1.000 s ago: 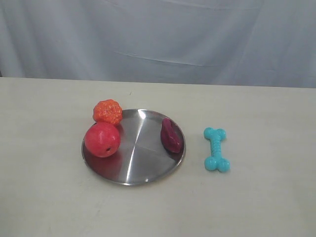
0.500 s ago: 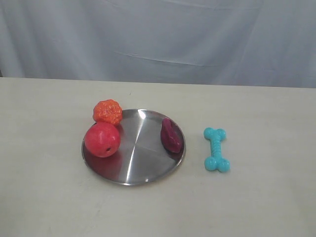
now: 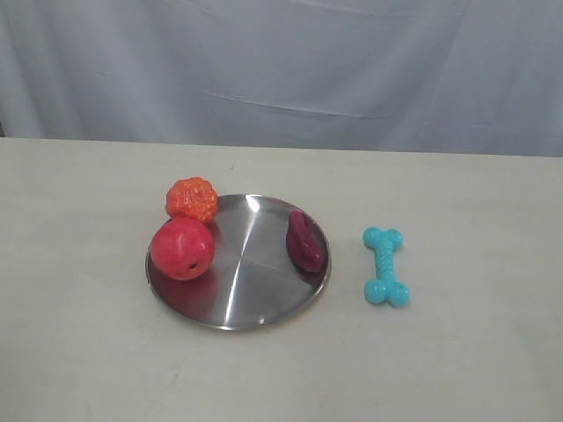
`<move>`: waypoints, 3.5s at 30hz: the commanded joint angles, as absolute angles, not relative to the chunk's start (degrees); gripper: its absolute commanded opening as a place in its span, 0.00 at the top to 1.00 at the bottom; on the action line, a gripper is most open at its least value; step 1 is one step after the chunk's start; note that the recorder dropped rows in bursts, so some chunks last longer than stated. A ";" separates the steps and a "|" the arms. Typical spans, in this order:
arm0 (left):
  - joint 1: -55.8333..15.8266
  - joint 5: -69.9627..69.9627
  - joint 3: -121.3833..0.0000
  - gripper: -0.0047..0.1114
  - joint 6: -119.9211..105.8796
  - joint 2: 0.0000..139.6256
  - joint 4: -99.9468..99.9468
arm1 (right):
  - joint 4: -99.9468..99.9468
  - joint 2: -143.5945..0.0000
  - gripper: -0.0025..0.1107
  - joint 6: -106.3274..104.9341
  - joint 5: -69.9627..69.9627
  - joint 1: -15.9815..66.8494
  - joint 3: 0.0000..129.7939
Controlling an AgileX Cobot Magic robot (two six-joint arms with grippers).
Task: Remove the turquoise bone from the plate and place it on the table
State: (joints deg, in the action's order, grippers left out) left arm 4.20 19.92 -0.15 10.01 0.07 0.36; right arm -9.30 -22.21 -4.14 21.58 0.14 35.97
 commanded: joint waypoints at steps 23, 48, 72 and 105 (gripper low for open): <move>4.46 19.62 0.00 0.96 10.12 0.00 0.00 | -5.93 -8.78 0.98 -2.21 8.75 -14.69 19.64; 4.46 19.62 0.00 0.96 10.12 0.00 0.00 | -4.33 0.00 0.98 -7.37 13.92 -18.71 0.00; 4.46 19.62 0.00 0.96 10.12 0.00 0.00 | -4.47 0.00 0.98 -2.37 19.98 -18.71 0.00; 4.46 19.62 0.00 0.96 10.12 0.00 0.00 | -4.58 0.00 0.98 -1.61 19.85 -18.57 0.00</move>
State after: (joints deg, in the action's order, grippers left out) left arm 4.20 19.92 -0.15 10.01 0.07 0.36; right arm -4.89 -0.32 -1.68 19.97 -18.27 0.17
